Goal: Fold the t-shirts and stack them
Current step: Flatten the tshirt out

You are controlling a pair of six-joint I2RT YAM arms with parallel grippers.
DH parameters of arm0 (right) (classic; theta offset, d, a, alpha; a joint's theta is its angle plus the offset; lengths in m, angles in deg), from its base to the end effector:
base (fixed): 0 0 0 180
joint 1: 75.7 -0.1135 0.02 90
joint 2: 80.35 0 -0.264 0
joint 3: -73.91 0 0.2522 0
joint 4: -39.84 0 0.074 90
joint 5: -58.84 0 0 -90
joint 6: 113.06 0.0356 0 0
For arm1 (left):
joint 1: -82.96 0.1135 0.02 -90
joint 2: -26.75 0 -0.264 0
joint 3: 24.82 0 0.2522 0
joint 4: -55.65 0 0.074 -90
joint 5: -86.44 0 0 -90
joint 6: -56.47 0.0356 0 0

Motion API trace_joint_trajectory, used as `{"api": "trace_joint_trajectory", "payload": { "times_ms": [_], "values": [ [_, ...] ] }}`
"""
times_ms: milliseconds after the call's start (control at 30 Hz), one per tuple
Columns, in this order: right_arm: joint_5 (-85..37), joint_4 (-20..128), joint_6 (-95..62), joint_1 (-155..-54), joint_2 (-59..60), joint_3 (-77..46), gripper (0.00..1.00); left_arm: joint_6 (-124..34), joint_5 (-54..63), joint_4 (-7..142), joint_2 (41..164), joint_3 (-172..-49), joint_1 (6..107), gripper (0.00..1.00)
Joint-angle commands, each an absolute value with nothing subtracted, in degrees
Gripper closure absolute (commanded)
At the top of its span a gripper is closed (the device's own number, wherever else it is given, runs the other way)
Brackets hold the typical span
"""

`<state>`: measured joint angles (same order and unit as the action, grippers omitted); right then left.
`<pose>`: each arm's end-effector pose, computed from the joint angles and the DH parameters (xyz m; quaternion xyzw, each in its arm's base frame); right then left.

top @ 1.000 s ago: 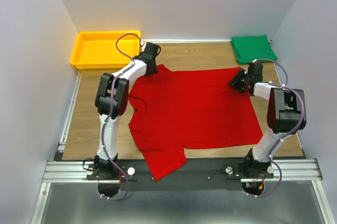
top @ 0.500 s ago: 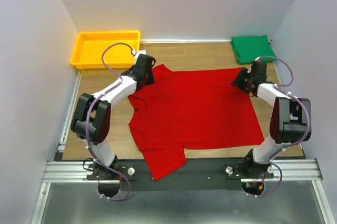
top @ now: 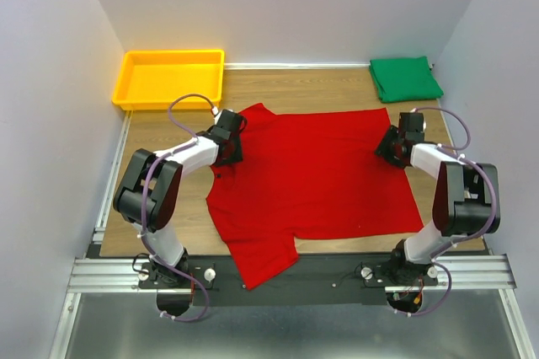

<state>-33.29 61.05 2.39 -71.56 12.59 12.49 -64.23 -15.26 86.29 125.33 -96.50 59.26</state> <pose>0.3140 -0.0241 0.1581 0.2477 0.9145 0.0418 0.3172 0.3167 -0.1311 0.1686 -0.0867 0.9516 -0.0401 0.2920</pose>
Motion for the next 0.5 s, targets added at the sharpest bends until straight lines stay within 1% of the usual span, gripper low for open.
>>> {"api": "trace_joint_trajectory", "payload": {
  "times_ms": [0, 133, 233, 300, 333, 400, 467],
  "values": [
    [-33.4, 67.9, 5.6, -71.2, 10.2, 17.1, 0.43, -63.9, -12.8, 86.2, 124.0, -93.7, 59.1, 0.5],
    [-32.3, 73.5, 8.7, -71.2, 6.3, 20.4, 0.42, -64.2, -11.3, 87.2, 120.8, -89.9, 59.1, 0.53],
    [-31.8, 77.5, 11.5, -70.9, -1.4, 24.0, 0.43, -65.3, -10.2, 87.4, 116.2, -85.3, 59.2, 0.53],
    [-31.2, 80.0, 13.2, -70.1, -10.0, 25.6, 0.44, -66.5, -8.8, 87.5, 111.9, -81.2, 58.9, 0.52],
    [-29.7, 80.0, 13.7, -70.1, -10.0, 25.6, 0.44, -66.9, -8.7, 87.4, 110.3, -79.7, 58.9, 0.52],
    [-28.7, 81.6, 14.2, -70.2, -14.4, 26.3, 0.44, -67.9, -7.8, 87.7, 107.5, -77.2, 58.4, 0.52],
    [-26.3, 82.1, 12.5, -70.2, -16.3, 25.5, 0.44, -69.4, -6.5, 88.0, 103.8, -74.2, 57.6, 0.53]
  ]
}}
